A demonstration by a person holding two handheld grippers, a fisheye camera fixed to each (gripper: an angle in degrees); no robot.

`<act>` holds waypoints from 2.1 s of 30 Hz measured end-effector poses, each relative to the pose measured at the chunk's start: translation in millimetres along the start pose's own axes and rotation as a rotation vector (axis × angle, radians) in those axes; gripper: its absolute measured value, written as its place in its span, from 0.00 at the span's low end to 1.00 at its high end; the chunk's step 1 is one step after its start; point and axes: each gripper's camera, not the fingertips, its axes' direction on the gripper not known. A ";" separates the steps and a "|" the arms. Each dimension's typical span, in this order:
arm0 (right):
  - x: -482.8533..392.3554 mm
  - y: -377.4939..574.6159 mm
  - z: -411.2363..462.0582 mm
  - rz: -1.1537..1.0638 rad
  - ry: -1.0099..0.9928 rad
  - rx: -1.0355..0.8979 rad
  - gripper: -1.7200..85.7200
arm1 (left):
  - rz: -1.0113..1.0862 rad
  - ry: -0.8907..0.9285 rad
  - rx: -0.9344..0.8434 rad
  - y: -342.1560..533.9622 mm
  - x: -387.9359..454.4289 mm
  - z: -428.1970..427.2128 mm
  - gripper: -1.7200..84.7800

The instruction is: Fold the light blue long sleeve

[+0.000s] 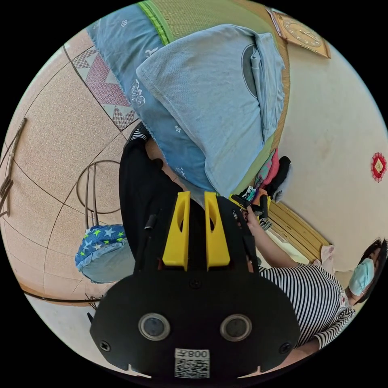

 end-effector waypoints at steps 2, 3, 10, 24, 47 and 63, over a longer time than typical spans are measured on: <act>-4.4 -2.9 -0.3 -0.019 0.004 -0.012 0.05 | 0.000 -0.001 0.037 -6.7 -11.8 -2.9 0.10; -7.1 -4.5 -2.0 -0.038 0.003 -0.017 0.05 | 0.000 -0.008 0.056 -12.4 -19.9 -5.0 0.10; -17.1 -10.9 -12.2 -0.110 0.002 -0.039 0.04 | 0.004 -0.047 0.124 -54.4 -63.6 -19.0 0.15; -32.3 -18.4 3.9 -0.103 0.081 -0.061 0.04 | 0.229 -0.137 0.053 -124.5 -79.2 -46.7 0.15; 35.0 61.1 -69.7 -0.111 -0.188 0.091 0.04 | 0.298 0.084 0.152 -64.3 8.6 -157.7 0.05; 79.1 105.0 -150.0 -0.092 -0.516 0.248 0.04 | 0.241 0.125 0.198 -106.7 118.6 -230.7 0.05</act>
